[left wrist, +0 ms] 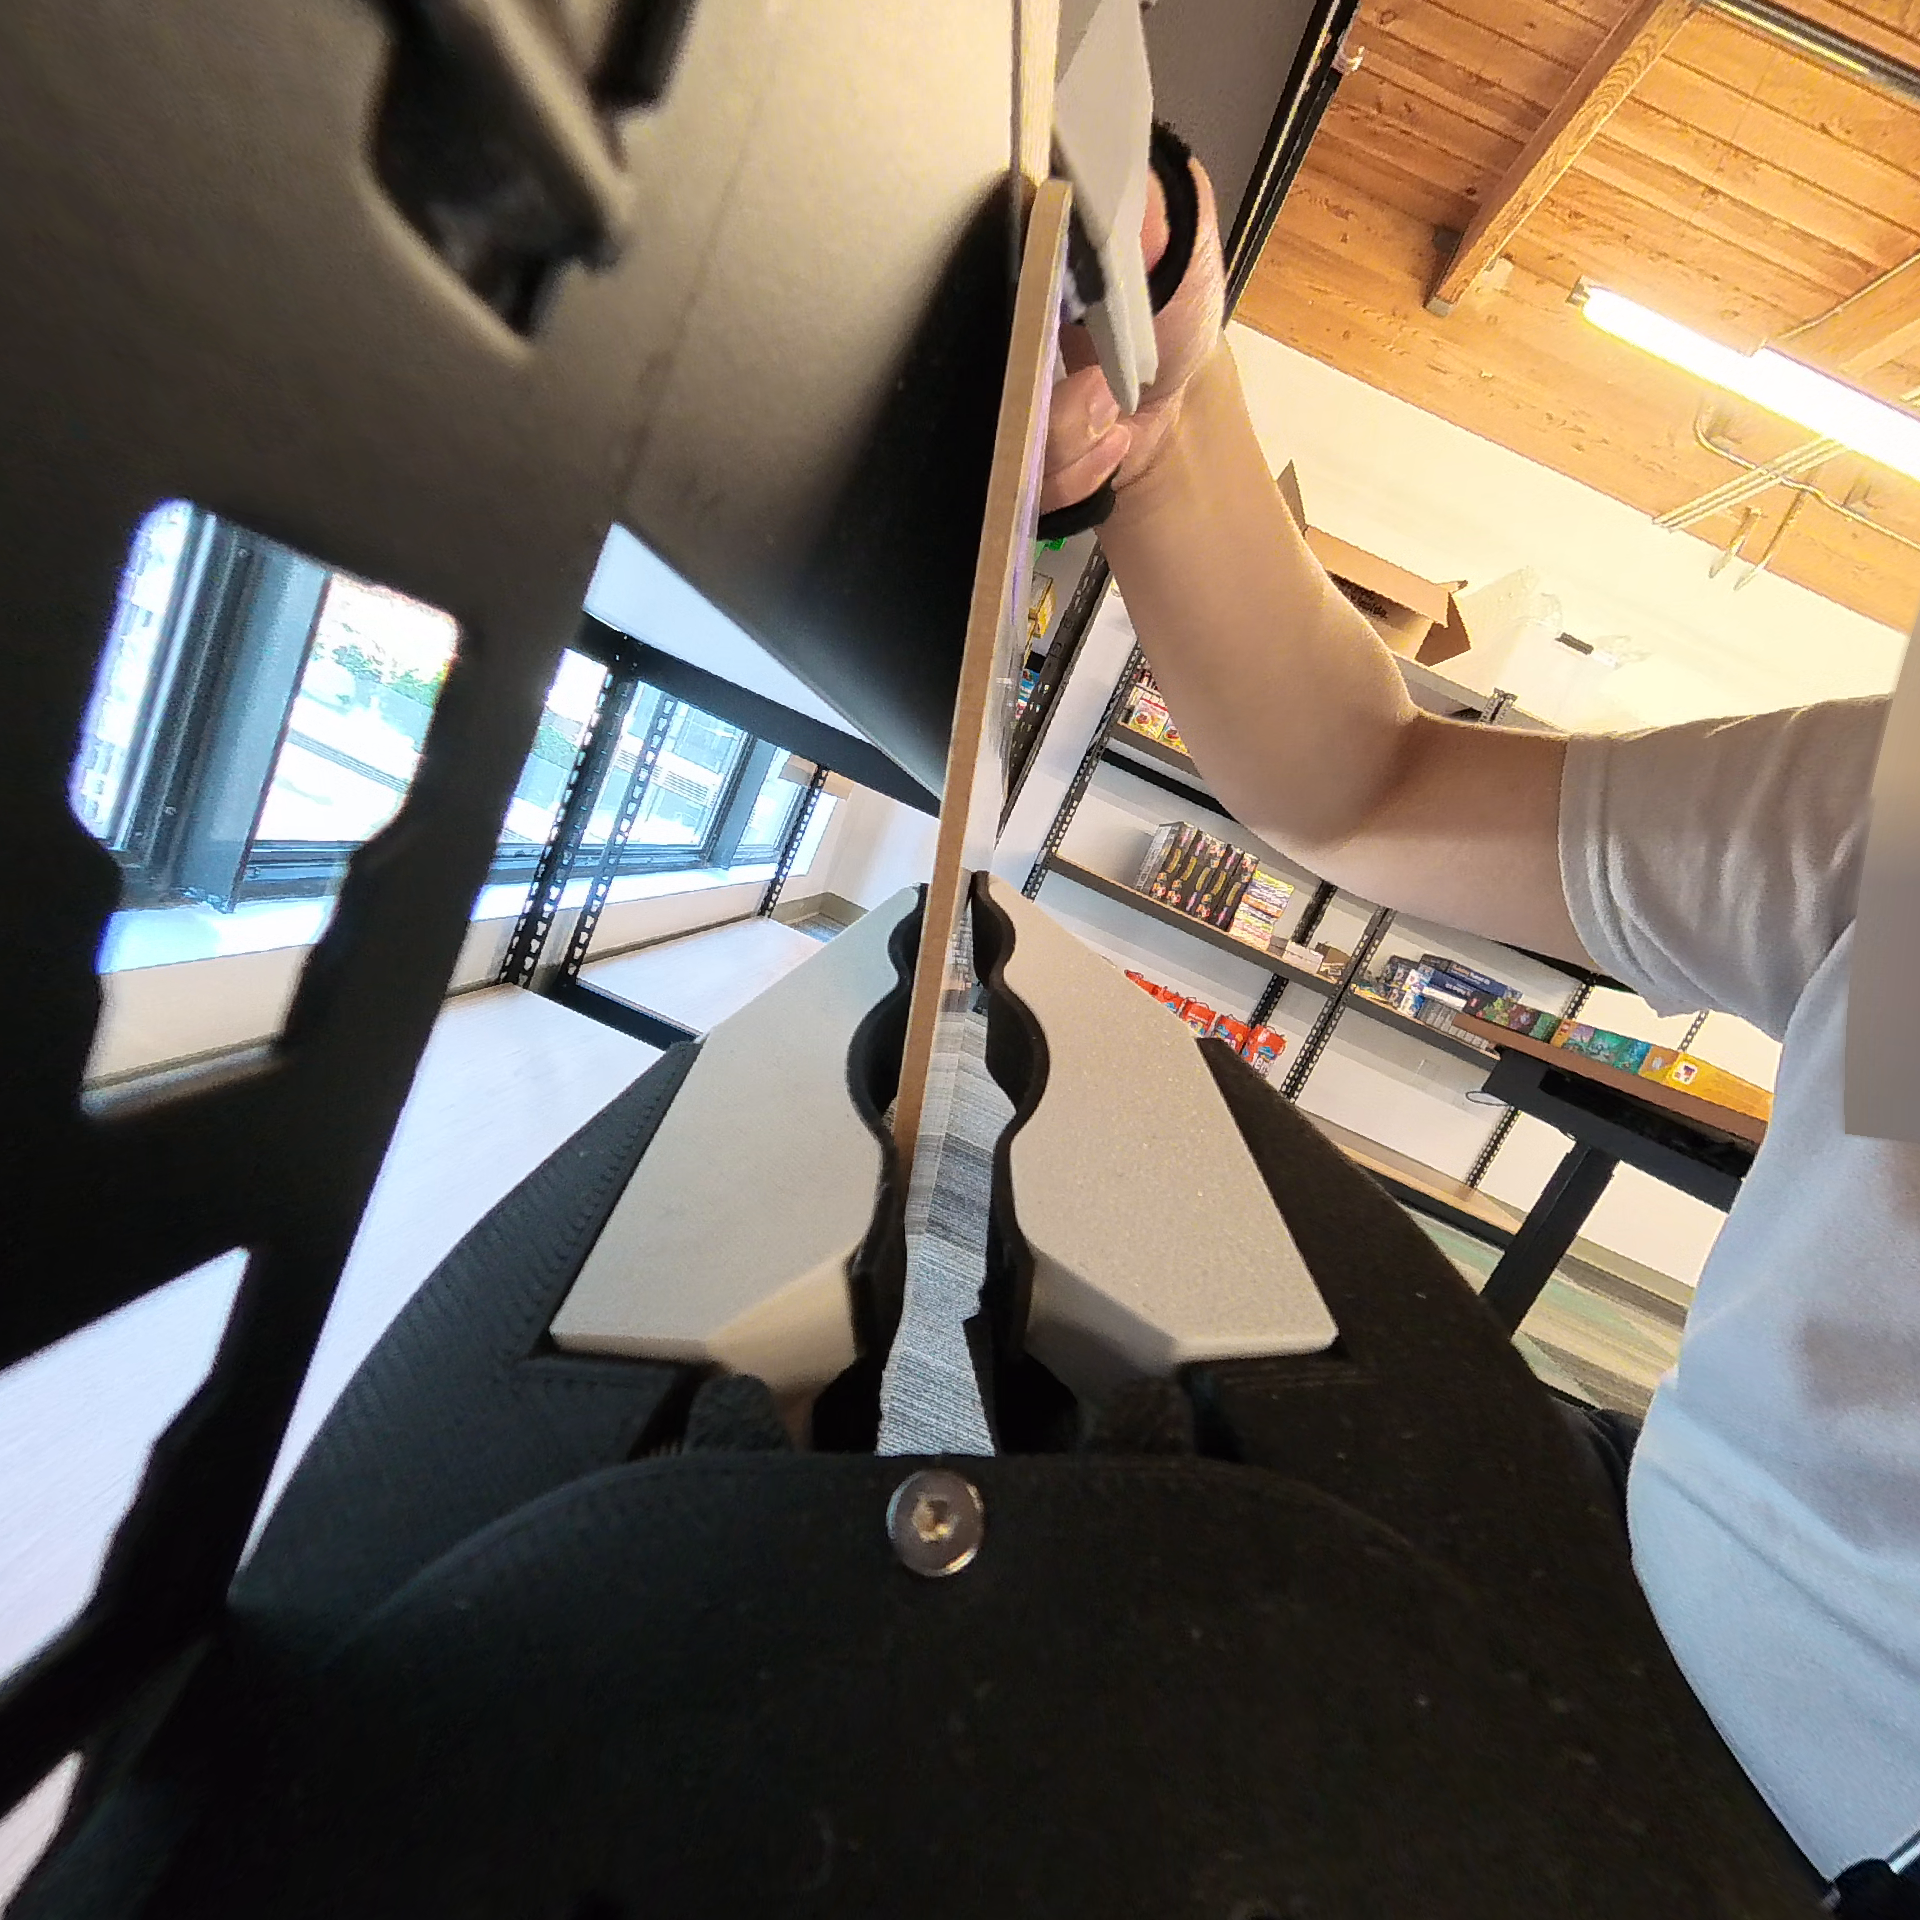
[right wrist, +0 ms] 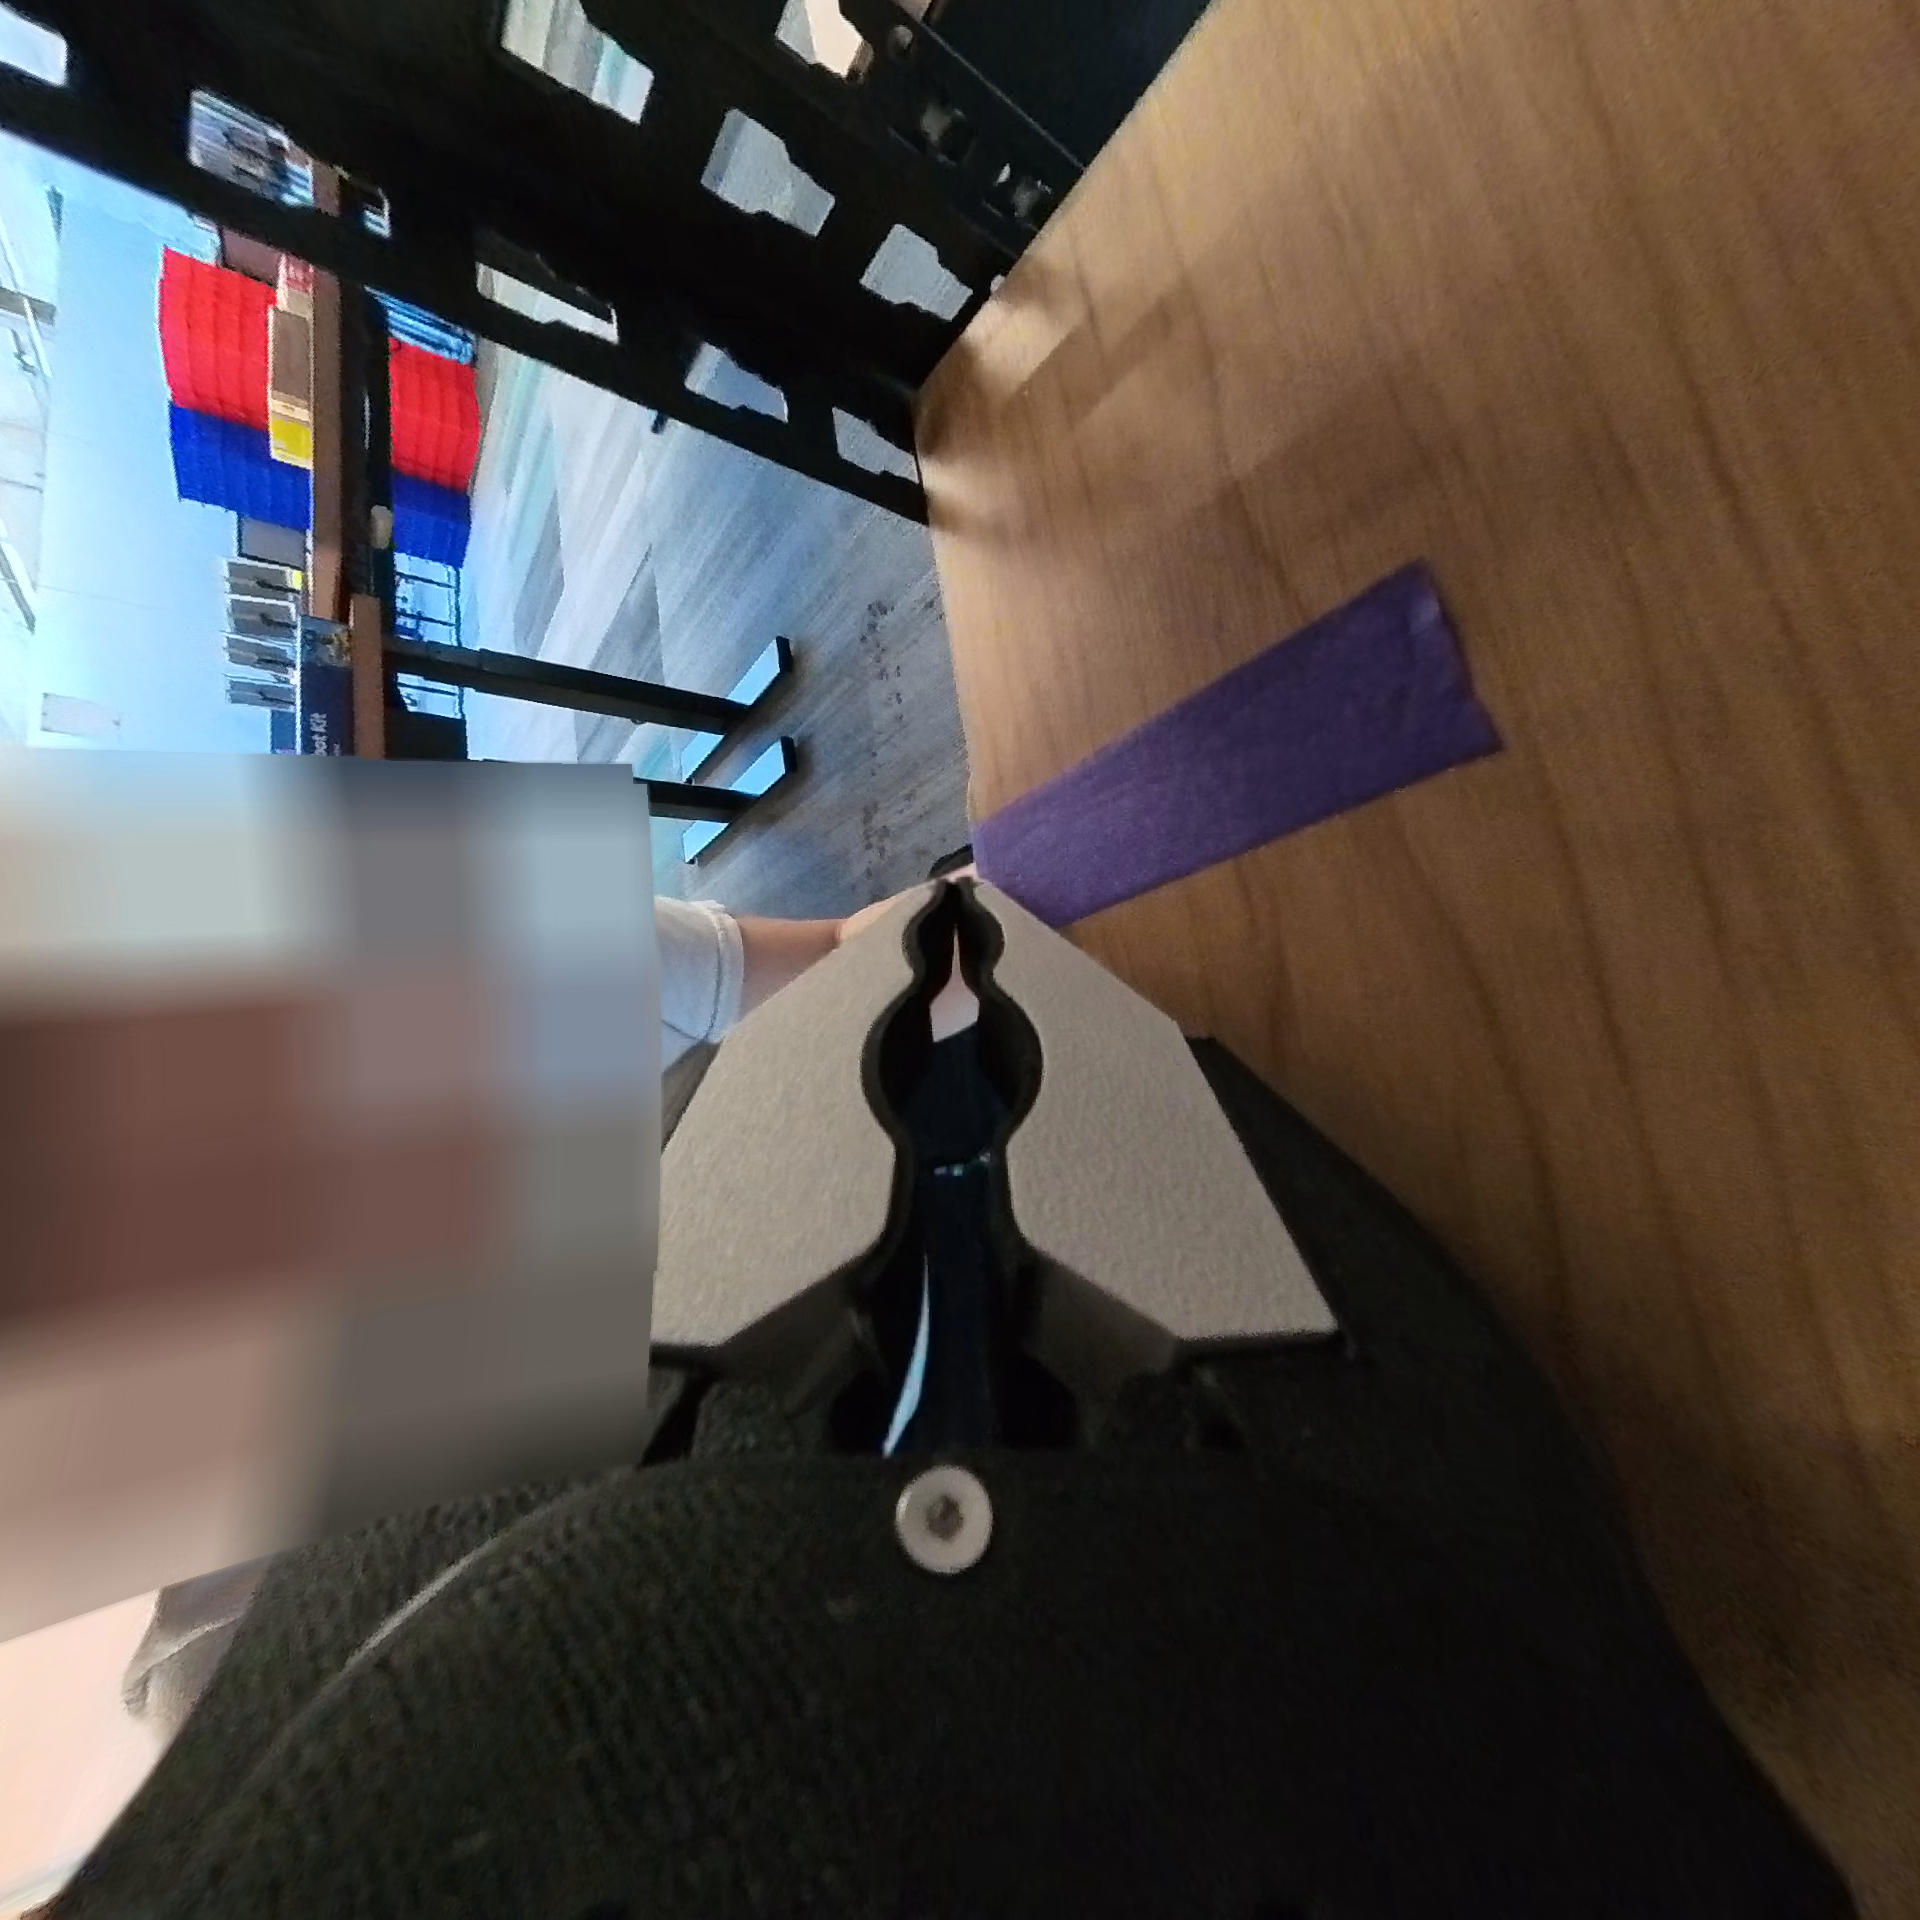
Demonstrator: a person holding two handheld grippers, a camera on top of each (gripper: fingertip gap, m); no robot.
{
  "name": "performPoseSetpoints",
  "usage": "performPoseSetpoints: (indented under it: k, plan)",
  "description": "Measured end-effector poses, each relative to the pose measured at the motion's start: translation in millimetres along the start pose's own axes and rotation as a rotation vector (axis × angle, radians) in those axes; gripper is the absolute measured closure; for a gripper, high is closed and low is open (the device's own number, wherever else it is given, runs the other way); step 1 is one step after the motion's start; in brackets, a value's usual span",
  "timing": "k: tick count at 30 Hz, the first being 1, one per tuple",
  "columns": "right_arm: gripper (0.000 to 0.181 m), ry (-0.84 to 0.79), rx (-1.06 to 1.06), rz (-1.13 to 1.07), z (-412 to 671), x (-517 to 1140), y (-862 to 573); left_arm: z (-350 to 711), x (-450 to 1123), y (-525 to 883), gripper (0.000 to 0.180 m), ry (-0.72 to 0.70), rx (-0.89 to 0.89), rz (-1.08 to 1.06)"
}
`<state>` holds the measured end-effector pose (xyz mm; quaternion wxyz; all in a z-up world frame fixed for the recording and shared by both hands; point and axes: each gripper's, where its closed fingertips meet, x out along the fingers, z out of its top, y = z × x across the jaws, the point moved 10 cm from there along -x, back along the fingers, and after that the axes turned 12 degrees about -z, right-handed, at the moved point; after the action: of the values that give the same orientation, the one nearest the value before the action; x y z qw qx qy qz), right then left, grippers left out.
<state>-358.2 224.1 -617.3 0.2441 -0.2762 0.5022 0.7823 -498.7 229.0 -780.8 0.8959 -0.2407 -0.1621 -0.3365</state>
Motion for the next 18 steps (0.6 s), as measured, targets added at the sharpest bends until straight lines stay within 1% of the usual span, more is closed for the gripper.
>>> performPoseSetpoints:
  k: [4, 8, 10, 14, 16, 18]
  plan:
    - [0.181, -0.022, -0.09, -0.041, -1.2, -1.7, 3.4, 0.1, 0.0, -0.1, 0.176, 0.0, -0.001, 0.0]
    - [0.181, -0.098, -0.337, -0.175, -3.5, 1.2, 19.9, -0.1, 0.1, 0.0, 0.176, -0.001, 0.003, 0.001]
    - [0.171, -0.167, -0.499, -0.219, -7.2, 2.0, 34.7, 0.0, 0.2, -0.1, 0.176, 0.0, 0.0, 0.001]
    - [0.164, -0.244, -0.743, -0.525, -28.9, 0.4, 54.4, 0.5, -0.1, -0.5, 0.176, 0.002, -0.015, -0.003]
    - [0.162, -0.307, -0.789, -0.655, -53.1, -4.3, 64.5, 0.5, -0.3, -0.5, 0.176, 0.003, -0.017, -0.004]
    - [0.16, -0.417, -0.795, -0.727, -89.9, -15.1, 75.9, 0.5, -0.2, -0.4, 0.176, 0.002, -0.014, -0.003]
